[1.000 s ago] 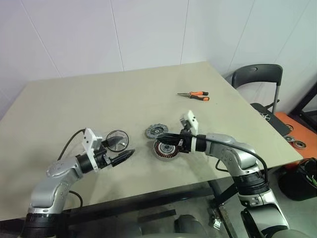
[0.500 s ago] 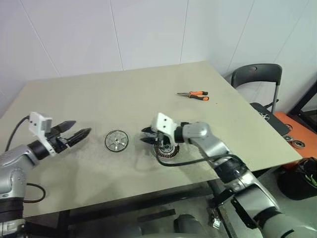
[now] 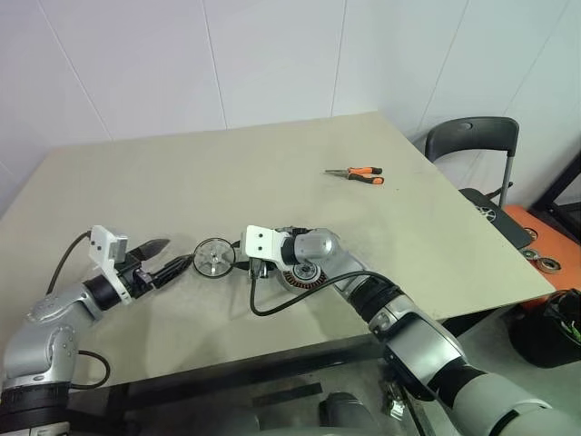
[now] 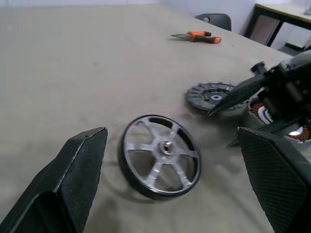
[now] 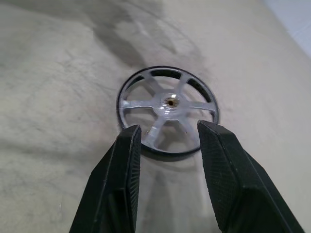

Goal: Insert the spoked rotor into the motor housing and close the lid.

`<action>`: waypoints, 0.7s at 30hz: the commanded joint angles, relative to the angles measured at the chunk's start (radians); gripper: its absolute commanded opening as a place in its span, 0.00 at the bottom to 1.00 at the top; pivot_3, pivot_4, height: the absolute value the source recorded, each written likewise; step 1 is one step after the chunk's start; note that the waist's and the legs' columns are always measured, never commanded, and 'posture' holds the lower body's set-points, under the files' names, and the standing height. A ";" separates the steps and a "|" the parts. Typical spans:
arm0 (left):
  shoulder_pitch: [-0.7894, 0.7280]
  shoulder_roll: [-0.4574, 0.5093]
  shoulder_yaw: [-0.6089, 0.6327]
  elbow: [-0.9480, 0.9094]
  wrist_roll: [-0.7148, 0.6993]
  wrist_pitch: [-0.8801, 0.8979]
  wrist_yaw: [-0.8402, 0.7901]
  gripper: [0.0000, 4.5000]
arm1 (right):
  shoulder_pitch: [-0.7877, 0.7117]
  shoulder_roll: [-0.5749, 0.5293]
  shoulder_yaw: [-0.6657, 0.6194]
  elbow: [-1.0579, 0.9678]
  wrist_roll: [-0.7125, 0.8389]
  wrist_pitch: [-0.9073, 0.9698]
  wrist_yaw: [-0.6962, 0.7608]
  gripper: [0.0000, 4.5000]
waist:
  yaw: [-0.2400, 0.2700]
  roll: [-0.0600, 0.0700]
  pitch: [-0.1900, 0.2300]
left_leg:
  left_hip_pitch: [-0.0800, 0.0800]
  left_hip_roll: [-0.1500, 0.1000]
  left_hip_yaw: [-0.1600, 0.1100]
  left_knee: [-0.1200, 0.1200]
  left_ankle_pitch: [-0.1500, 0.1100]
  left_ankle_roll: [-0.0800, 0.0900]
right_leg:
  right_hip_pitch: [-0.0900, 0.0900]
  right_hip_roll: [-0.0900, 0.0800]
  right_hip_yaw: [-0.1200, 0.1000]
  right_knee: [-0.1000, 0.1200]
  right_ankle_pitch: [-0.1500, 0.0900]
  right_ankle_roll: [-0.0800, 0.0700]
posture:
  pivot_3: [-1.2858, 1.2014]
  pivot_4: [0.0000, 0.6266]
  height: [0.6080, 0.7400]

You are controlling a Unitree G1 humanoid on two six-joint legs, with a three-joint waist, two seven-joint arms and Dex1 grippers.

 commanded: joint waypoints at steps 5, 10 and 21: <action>-0.012 -0.001 -0.018 0.023 0.014 0.008 0.016 1.00 | -0.028 0.044 0.005 0.019 -0.034 -0.067 0.020 0.43 | -0.005 0.000 0.000 | 0.002 0.000 0.000 0.000 0.001 -0.001 | 0.000 0.001 0.000 0.004 0.000 0.000 | 0.52 0.00 1.00; -0.026 0.007 -0.034 0.121 0.083 -0.035 0.044 1.00 | -0.044 0.082 -0.046 0.029 -0.009 -0.037 0.007 0.43 | -0.020 0.000 0.000 | 0.002 0.000 0.000 0.001 0.001 -0.002 | 0.000 0.000 0.000 0.004 0.000 -0.001 | 0.52 0.00 1.00; -0.104 -0.036 -0.005 0.186 -0.076 0.210 0.025 1.00 | 0.021 -0.028 -0.143 -0.203 0.033 0.101 0.018 0.43 | -0.024 -0.001 -0.001 | 0.001 0.000 -0.002 0.001 0.001 -0.002 | 0.000 0.000 -0.001 0.004 0.000 -0.001 | 0.52 0.00 1.00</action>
